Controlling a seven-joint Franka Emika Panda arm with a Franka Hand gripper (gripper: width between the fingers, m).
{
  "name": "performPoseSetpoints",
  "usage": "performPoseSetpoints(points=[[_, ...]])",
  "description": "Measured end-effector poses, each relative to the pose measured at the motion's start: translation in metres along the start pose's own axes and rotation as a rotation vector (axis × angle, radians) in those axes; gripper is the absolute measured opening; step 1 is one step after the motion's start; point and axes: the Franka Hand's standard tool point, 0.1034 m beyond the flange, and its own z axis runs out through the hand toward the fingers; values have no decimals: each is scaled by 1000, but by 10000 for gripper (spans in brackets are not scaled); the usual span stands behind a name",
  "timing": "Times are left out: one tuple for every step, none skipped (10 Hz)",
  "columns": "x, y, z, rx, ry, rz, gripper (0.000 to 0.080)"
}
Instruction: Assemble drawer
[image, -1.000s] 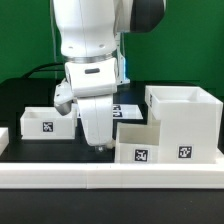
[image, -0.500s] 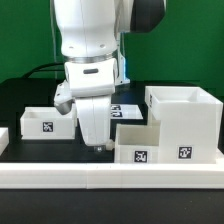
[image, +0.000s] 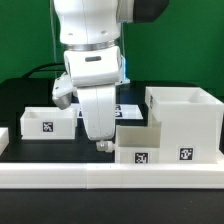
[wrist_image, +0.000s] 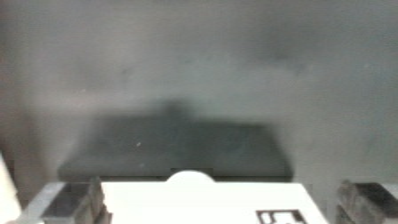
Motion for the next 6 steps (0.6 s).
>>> performPoseSetpoints(points=[[8, -1, 3, 2, 0, 7, 649], [6, -3, 5, 4, -6, 16, 649], [5, -3, 5, 3, -6, 18, 649], [5, -3, 5, 3, -6, 19, 649], [5, -3, 5, 4, -6, 19, 649], [5, -3, 5, 4, -6, 16, 649]])
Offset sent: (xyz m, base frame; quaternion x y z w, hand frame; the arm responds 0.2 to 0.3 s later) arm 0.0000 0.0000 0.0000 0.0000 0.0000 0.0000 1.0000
